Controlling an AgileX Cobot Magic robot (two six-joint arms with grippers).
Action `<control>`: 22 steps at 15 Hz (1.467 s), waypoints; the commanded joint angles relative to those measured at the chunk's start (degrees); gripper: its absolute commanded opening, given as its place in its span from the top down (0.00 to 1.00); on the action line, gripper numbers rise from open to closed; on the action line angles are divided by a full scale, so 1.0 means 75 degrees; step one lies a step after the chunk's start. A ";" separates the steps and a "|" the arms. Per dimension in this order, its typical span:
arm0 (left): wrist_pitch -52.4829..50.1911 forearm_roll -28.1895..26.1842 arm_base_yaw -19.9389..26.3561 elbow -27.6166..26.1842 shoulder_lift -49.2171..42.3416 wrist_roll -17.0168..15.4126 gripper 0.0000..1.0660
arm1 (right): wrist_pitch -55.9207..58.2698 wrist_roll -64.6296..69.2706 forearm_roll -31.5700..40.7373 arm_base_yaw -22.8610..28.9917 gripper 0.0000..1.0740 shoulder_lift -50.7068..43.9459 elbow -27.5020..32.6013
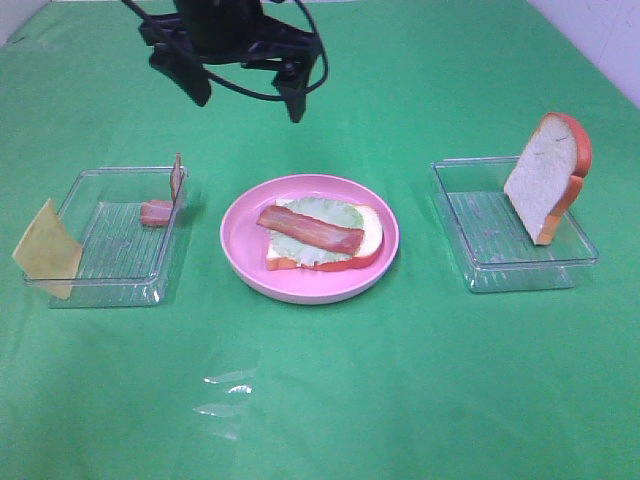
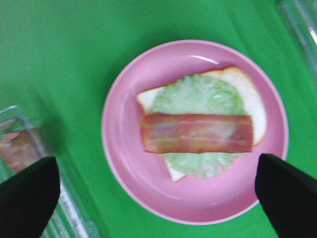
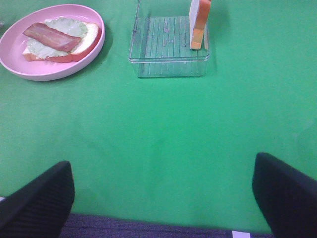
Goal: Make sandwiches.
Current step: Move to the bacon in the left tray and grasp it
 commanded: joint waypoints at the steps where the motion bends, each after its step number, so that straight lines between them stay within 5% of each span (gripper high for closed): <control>1: 0.0779 0.0000 0.0573 0.0413 -0.0046 -0.0145 0.05 | -0.0008 -0.0061 0.0031 0.0008 0.13 -0.0222 0.0015; 5: 0.0756 0.0000 0.1322 0.0413 0.0199 -0.0168 0.05 | -0.0008 -0.0061 0.0031 0.0008 0.13 -0.0222 0.0015; 16: -0.0222 0.0092 0.1322 0.0382 0.1299 -0.0382 0.11 | -0.0008 -0.0061 0.0023 0.0008 0.13 -0.0222 0.0015; 20: -0.0214 0.0107 0.1322 0.0382 0.1306 -0.0428 0.37 | -0.0008 -0.0061 0.0023 0.0008 0.13 -0.0222 0.0015; 22: -0.0229 0.0107 0.1322 0.0382 0.1306 -0.0428 0.40 | -0.0008 -0.0061 0.0023 0.0008 0.13 -0.0222 0.0015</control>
